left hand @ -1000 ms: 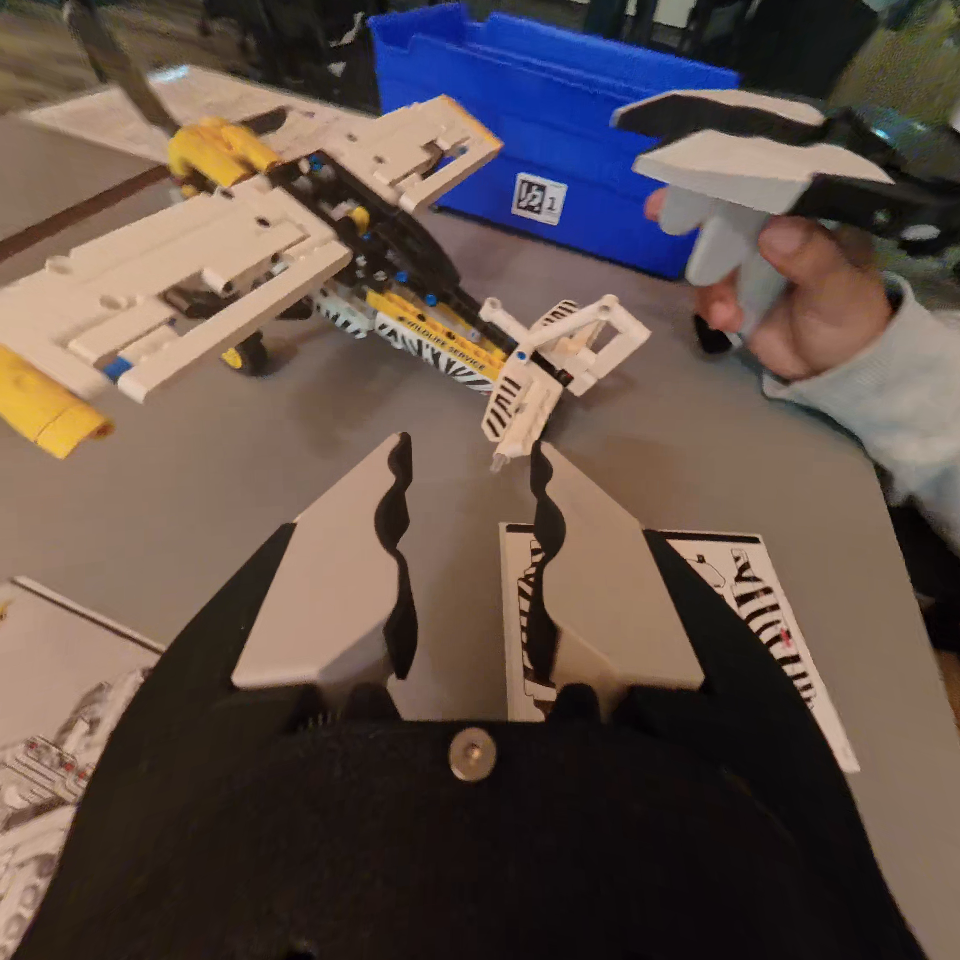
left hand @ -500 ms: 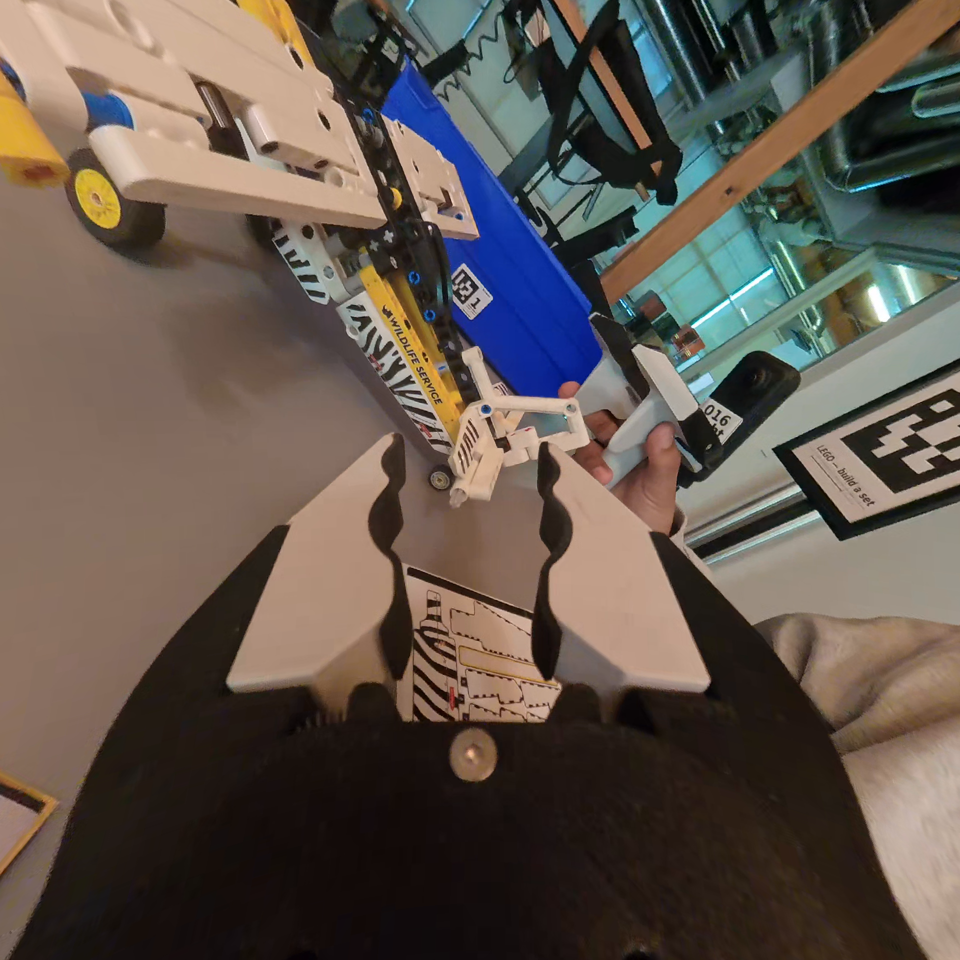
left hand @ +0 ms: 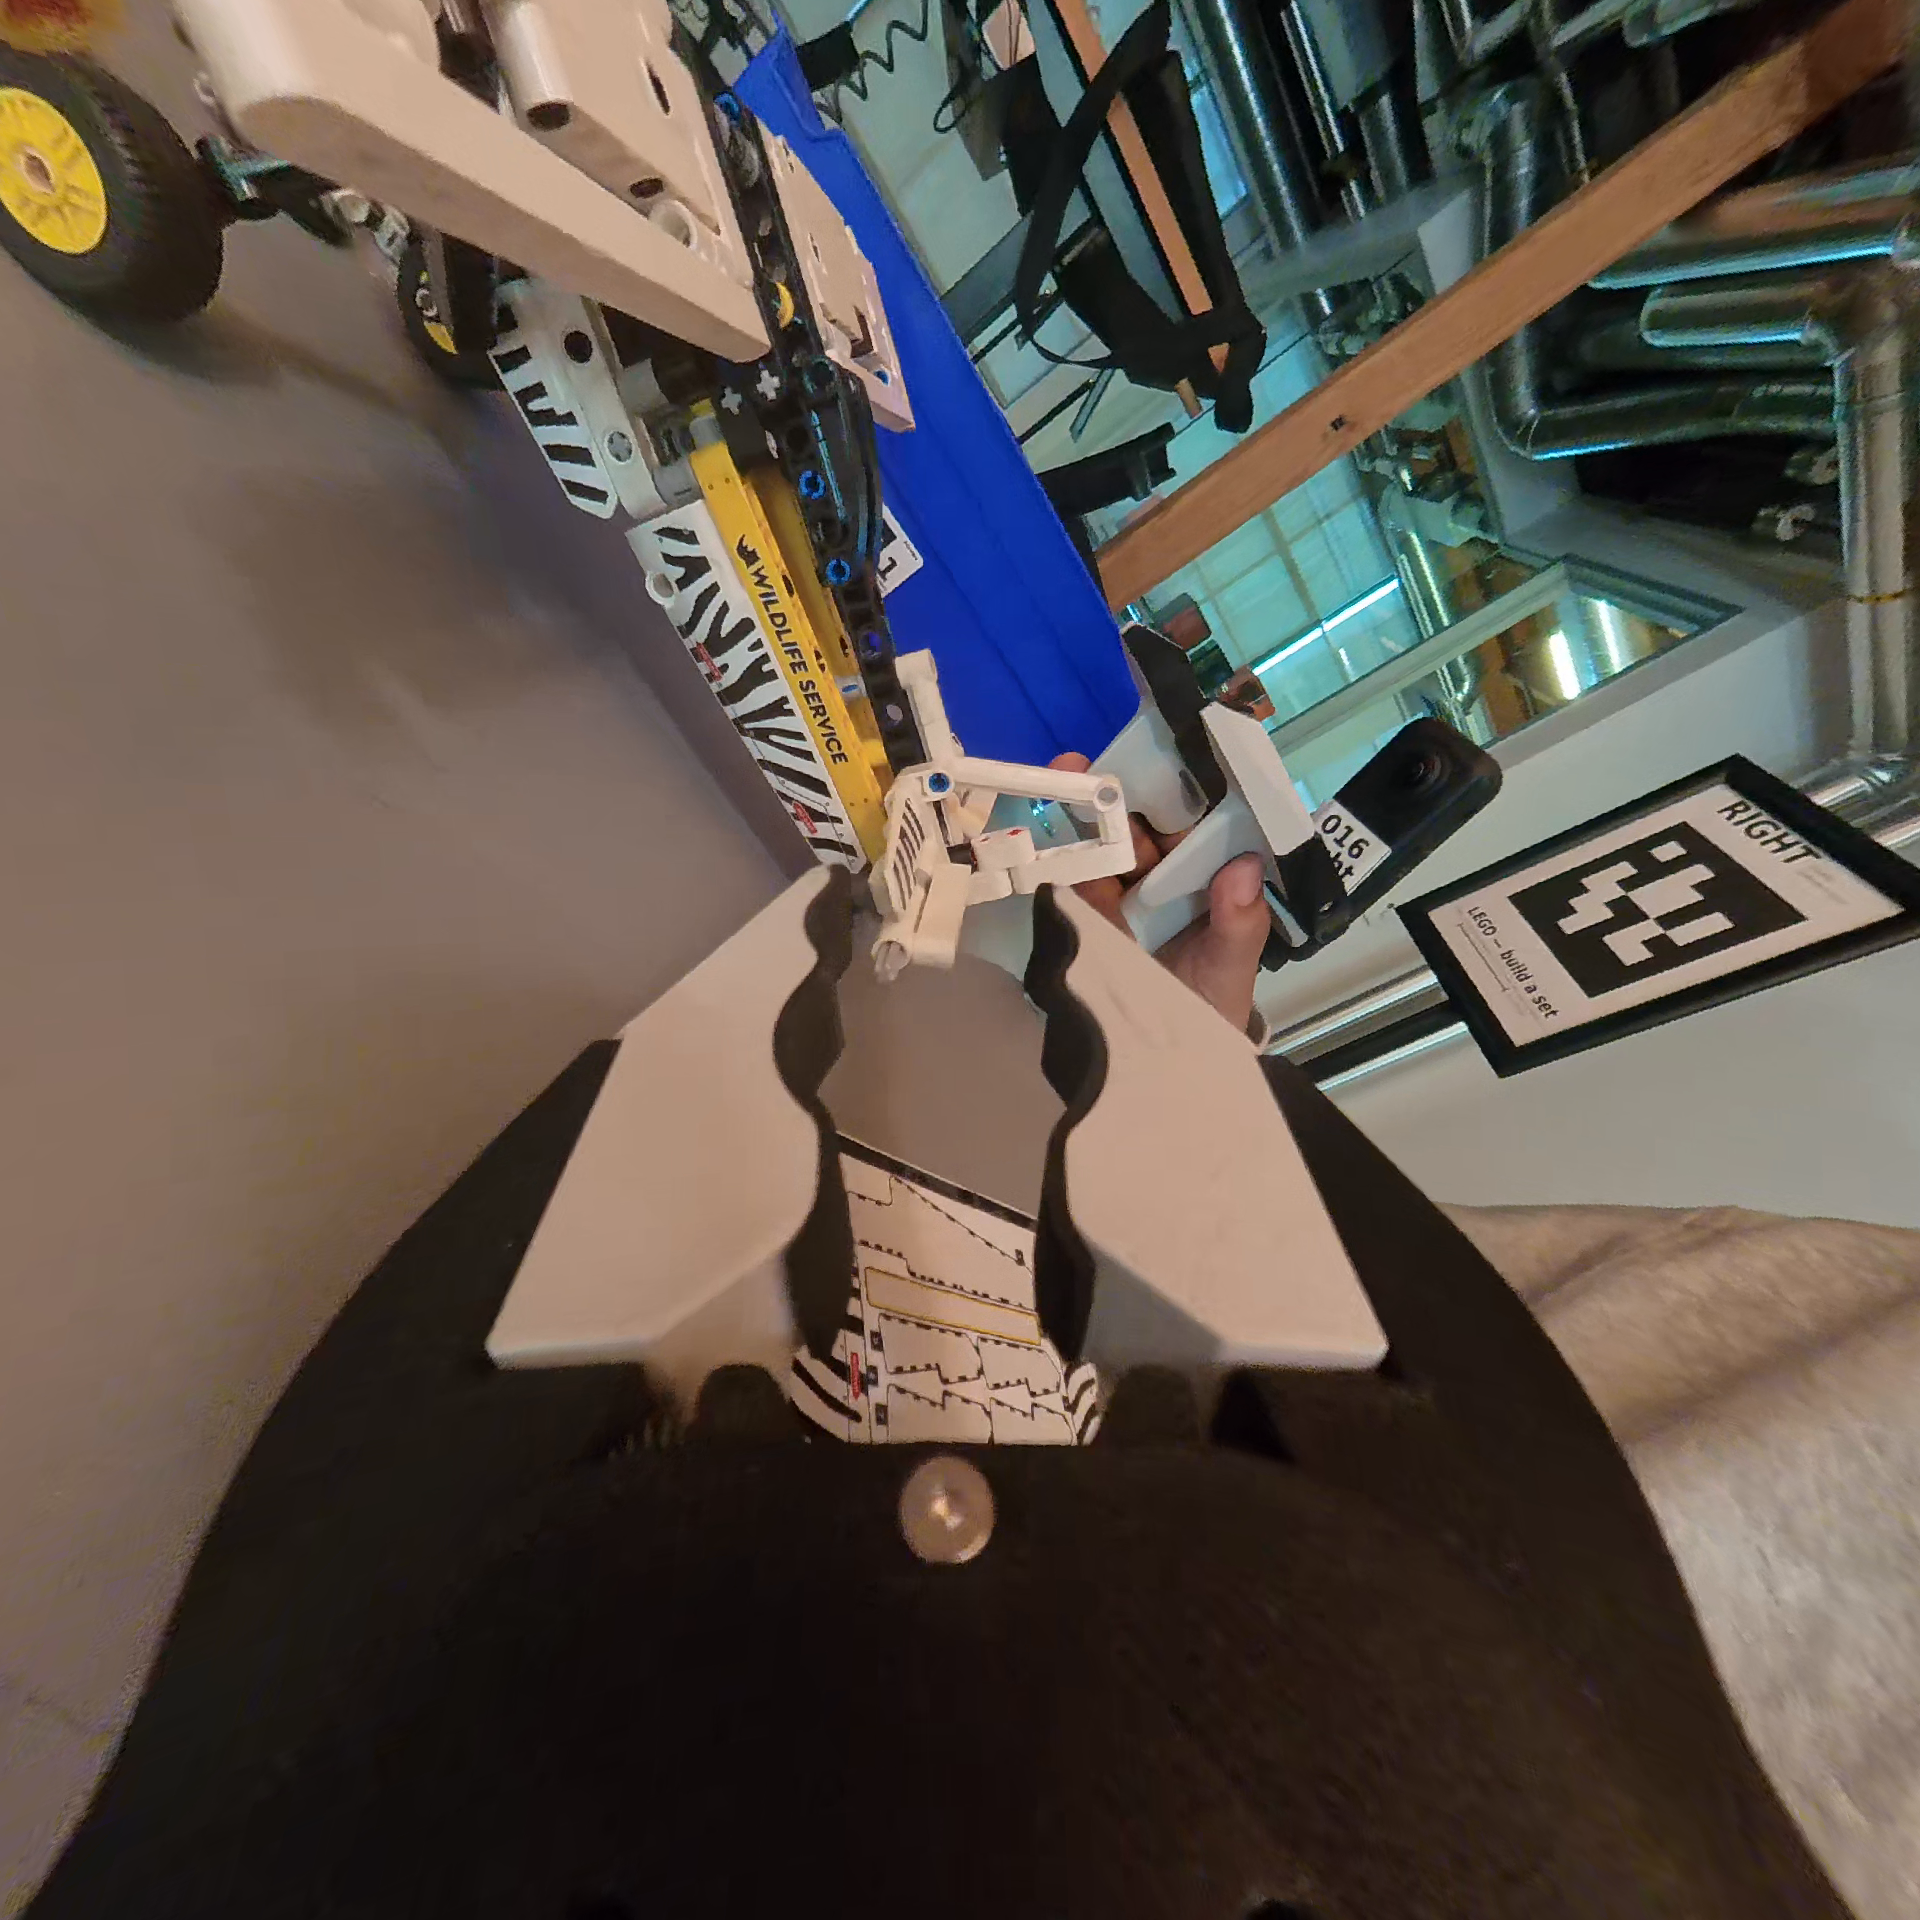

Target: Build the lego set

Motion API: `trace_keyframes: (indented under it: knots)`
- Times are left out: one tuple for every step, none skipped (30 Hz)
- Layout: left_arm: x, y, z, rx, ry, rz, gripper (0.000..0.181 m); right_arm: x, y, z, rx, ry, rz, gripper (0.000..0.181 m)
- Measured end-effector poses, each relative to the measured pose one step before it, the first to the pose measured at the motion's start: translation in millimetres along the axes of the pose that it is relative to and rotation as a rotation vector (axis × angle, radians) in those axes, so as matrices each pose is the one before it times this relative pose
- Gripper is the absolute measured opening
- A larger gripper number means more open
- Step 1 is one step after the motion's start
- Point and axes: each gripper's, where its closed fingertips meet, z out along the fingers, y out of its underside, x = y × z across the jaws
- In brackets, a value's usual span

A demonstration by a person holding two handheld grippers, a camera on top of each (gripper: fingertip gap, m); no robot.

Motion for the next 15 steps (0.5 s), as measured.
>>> trace_keyframes:
  knots:
    - [-0.1,-0.03,-0.11,-0.0004,0.0014,-0.0037,0.033,-0.11,0.31,0.43,-0.0025,-0.0008,-0.0005,0.039]
    - [-0.14,-0.2,-0.01,0.0005,0.0008,-0.0015,0.033,-0.14,0.34,0.36,-0.002,-0.0004,-0.0002,0.039]
    - [-0.1,-0.06,0.0,0.0,0.0006,-0.0016,0.032,-0.19,0.07,0.24,-0.0009,-0.0008,-0.0007,0.039]
    - [0.0,0.15,0.18,-0.0019,0.0014,-0.0017,0.029,-0.29,-0.08,0.16,0.0009,-0.0011,-0.001,0.039]
    - [0.01,0.12,0.16,-0.0021,0.0014,-0.0007,0.027,-0.3,-0.09,-0.01,0.0015,-0.0012,-0.0007,0.039]
    - [0.02,0.02,0.19,-0.001,0.0006,-0.0001,0.025,-0.07,-0.01,0.07,-0.0005,-0.0001,-0.0008,0.038]
    - [-0.08,0.15,0.21,-0.0015,-0.0003,0.0001,0.021,-0.12,0.05,-0.02,-0.0002,-0.0003,-0.0003,0.039]
    - [-0.37,0.19,0.2,-0.0021,-0.0016,-0.0005,0.019,-0.09,-0.09,-0.06,0.0006,-0.0005,0.0003,0.038]
    - [-0.61,0.16,0.38,-0.0021,-0.003,-0.0017,0.019,0.03,-0.13,-0.11,0.0014,-0.0005,0.0004,0.038]
    - [-0.49,0.1,0.38,-0.0022,-0.0025,-0.0012,0.018,0.07,-0.2,-0.12,0.0012,0.0001,0.0007,0.038]
    - [-0.64,0.29,0.41,-0.0029,-0.0047,-0.0008,0.016,0.2,-0.12,-0.06,0.0005,0.0001,0.0016,0.038]
    - [-0.7,0.35,0.43,-0.0033,-0.0054,0.0006,0.015,0.11,0.09,0.08,-0.0002,-0.0003,0.0024,0.038]
    - [-0.31,0.48,0.43,-0.0034,-0.0034,0.002,0.014,0.05,-0.02,0.1,-0.0001,-0.0008,0.0018,0.038]
    - [-0.12,0.27,0.35,-0.0024,-0.0024,0.002,0.014,-0.02,-0.12,0.05,0.0007,-0.0004,0.0009,0.038]
    - [-0.26,0.15,0.18,-0.0011,-0.0024,0.001,0.013,-0.14,-0.08,-0.02,0.0013,-0.0002,0.0005,0.038]
